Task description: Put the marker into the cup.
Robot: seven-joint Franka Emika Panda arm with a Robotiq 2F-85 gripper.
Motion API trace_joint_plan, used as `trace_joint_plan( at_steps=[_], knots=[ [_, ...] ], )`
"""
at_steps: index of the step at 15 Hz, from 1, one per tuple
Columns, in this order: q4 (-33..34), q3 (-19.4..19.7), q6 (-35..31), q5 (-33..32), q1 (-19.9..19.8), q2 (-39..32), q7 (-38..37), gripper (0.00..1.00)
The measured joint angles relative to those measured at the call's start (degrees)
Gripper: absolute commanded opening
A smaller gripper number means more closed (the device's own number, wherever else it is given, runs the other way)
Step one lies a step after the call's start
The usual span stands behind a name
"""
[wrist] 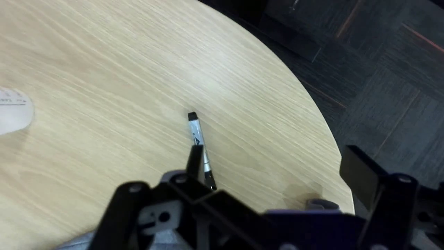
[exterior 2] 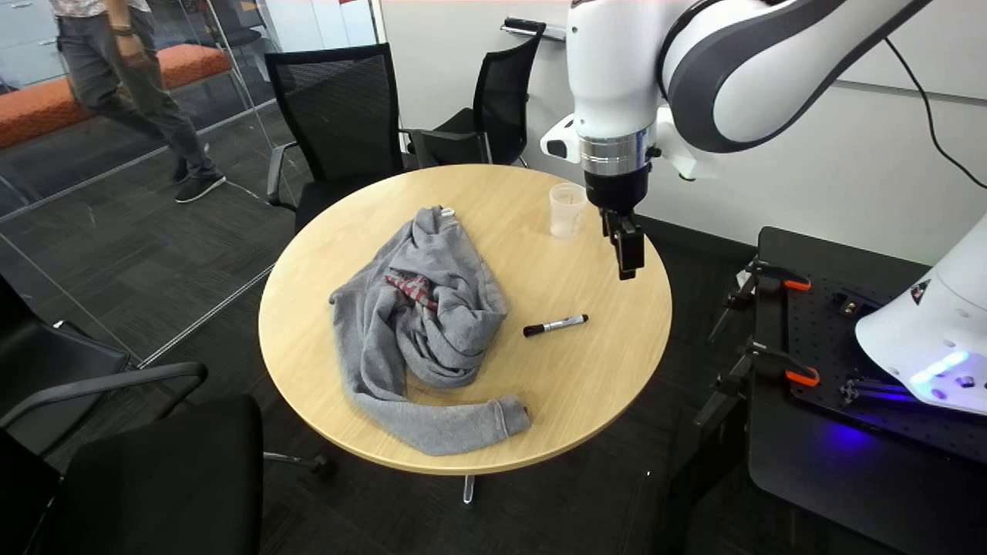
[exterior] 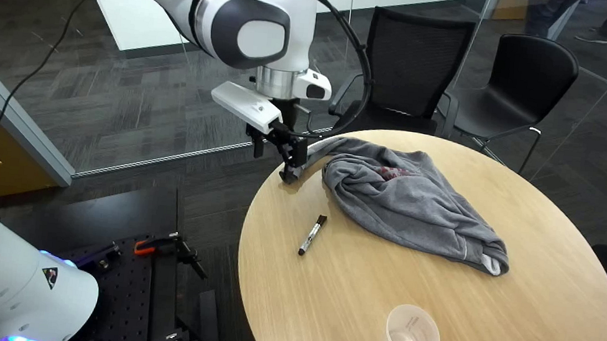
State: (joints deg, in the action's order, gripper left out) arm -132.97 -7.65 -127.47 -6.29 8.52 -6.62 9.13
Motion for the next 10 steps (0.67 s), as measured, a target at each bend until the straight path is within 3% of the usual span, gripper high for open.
trace_joint_plan(
  at_steps=[4,10],
  knots=[
    [0.46,0.92,-2.92,-6.06,-0.79,-4.09,1.48,1.00],
    [0.42,2.51,-16.66,-10.45,-2.04,-9.90,1.96,1.00]
  ],
)
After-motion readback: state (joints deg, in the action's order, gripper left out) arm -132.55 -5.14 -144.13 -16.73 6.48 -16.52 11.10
